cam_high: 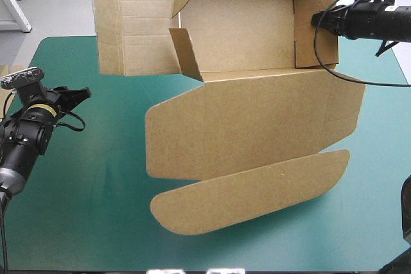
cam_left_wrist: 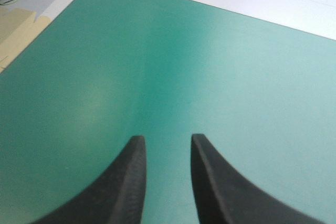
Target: Fold the box
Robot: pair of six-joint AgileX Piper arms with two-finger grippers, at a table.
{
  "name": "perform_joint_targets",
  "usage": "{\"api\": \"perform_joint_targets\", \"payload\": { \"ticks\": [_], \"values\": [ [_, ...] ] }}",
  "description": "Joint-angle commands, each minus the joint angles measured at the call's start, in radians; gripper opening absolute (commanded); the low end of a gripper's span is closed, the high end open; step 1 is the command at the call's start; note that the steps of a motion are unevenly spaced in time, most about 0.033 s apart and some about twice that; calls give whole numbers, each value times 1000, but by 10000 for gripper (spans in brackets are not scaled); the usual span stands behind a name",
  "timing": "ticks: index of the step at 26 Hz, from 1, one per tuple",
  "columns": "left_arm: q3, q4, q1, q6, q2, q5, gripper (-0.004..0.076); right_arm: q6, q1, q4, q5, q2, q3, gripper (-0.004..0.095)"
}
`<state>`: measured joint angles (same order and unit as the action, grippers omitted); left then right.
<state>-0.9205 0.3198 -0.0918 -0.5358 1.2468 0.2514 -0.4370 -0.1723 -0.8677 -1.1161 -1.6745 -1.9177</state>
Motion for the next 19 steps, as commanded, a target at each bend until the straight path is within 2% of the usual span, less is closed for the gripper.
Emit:
{"api": "perform_joint_targets", "payload": {
  "ticks": [1, 4, 6, 8, 10, 13, 15, 19],
  "values": [
    [-29, -83, 54, 16, -23, -92, 175, -12, -6, -128, -33, 53, -27, -18],
    [-30, -286, 87, 134, -23, -91, 126, -25, -4, -162, -19, 53, -20, -18],
    [-36, -509, 92, 329, -23, -67, 125, -27, -4, -177, 14, 51, -17, -17],
    [-67, -670, 92, 515, -15, -2, 125, -33, -2, -173, 28, 49, -17, -17],
    [-121, -851, 92, 737, 11, 117, 125, -35, -2, -173, 22, 41, -17, -17],
    [-204, -1078, 92, 946, 65, 258, 125, -35, 18, -137, 10, 34, -17, -17],
    [-254, -1151, 92, 1002, 95, 327, 125, -33, 34, -98, 10, 32, -17, -17],
    [-330, -1162, 92, 1015, 137, 424, 125, -24, 45, -69, 21, 32, -17, -17]
  ]
}}
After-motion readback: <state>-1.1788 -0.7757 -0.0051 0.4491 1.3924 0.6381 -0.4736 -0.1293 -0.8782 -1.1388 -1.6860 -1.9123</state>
